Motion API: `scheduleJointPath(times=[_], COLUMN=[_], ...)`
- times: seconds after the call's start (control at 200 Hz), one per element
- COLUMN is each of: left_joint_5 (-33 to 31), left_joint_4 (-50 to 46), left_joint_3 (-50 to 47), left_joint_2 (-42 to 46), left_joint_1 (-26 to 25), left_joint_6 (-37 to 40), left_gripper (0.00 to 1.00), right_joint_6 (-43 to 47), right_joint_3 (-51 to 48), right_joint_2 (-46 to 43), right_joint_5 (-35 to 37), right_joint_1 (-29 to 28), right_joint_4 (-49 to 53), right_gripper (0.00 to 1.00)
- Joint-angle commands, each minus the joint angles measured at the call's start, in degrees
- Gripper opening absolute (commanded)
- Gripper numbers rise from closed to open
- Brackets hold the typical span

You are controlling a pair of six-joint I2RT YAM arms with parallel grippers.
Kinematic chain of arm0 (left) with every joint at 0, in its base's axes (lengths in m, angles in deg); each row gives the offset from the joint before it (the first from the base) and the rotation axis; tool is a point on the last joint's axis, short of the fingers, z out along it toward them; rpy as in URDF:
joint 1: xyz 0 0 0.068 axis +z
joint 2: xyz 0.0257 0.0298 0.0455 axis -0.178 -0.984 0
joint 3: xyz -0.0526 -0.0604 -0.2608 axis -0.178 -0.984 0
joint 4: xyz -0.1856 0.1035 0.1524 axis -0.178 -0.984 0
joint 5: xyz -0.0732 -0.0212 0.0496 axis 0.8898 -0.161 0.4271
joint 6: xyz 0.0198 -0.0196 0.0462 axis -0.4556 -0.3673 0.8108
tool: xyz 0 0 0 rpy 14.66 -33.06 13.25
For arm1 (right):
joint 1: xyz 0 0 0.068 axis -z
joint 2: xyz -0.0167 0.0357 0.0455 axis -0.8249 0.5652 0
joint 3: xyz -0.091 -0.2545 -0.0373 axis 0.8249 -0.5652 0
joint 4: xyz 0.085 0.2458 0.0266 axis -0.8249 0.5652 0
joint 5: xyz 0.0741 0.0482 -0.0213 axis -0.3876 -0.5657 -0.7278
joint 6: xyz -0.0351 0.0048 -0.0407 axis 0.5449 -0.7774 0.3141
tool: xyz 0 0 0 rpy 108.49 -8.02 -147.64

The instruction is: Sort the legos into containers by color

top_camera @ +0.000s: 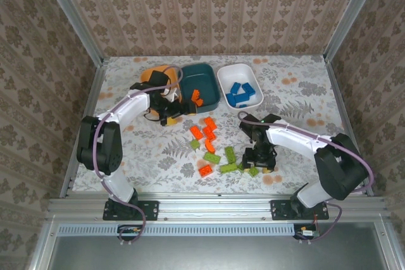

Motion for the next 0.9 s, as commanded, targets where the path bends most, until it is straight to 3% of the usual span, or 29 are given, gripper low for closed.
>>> scheduleJointPath(times=[0.0,0.31,0.55,0.8,0.89], left_joint_5=[1.27,0.86,0.66,0.31,0.12], left_joint_4=[-1.28,-2.04,-3.31,-2.87,-2.41], left_joint_3=[1.61,1.15,1.5,0.46,-0.36], left_joint_2=[-0.5,0.57,1.11,2.23,3.05], left_joint_1=[0.02,0.32,0.67,0.76,0.87], left_joint_6=[1.2,1.19,1.52,1.01,0.69], left_gripper=[1.0,1.0,1.0,1.0,1.0], right_joint_6=[1.14,2.2,1.21,1.18,1.4], right_joint_3=[-1.51,-2.01,-1.79,0.16,3.79], right_joint_2=[1.69,5.39,8.38,3.67,1.08], right_joint_5=[2.34,5.74,5.88,7.38,7.55], right_joint_1=[-1.22,-1.33,-1.27,-0.57,1.58], right_joint_4=[-0.99,-3.1,-6.75,-2.77,-0.21], right_gripper=[0.61,0.57,0.48,0.33,0.32])
